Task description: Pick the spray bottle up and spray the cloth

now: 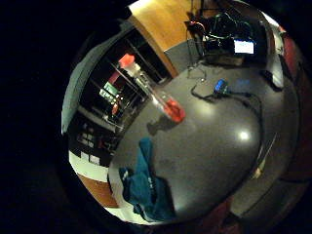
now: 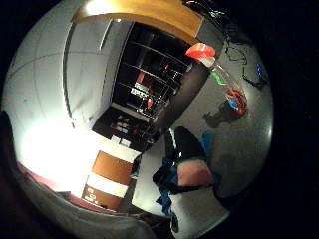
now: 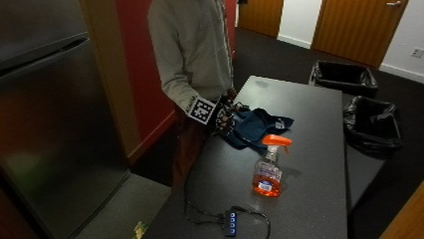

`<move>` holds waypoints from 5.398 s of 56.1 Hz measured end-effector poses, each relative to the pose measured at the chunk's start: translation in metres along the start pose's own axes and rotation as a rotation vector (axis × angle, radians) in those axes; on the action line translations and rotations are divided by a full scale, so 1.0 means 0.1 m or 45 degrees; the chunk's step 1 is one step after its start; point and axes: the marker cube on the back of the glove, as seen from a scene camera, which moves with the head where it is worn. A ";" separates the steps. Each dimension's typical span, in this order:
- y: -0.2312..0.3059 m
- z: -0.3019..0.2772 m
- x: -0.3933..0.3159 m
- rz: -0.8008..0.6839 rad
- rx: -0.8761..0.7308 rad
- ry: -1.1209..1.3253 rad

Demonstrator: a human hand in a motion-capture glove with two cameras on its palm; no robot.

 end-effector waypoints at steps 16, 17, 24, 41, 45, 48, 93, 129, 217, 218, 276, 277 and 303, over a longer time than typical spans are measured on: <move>-0.27 0.38 0.22 0.143 0.089 -0.117; -0.28 0.41 0.23 0.158 0.097 -0.122; -0.33 0.58 0.30 0.237 0.121 -0.174; -0.60 0.84 0.46 0.326 0.105 -0.247; -0.64 0.89 0.49 0.346 0.100 -0.267; -0.68 0.93 0.50 0.364 0.099 -0.280; -1.30 1.41 0.66 0.514 0.002 -0.322; -1.57 1.54 0.64 0.474 -0.124 -0.269; -0.17 0.80 -2.28 -0.888 -1.064 1.492; -0.13 0.82 -2.28 -0.885 -1.050 1.528; 0.91 1.14 -2.05 -0.984 -1.280 1.735; 0.94 1.15 -2.07 -0.969 -1.293 1.700; 0.76 1.07 -2.39 -1.068 -1.302 1.445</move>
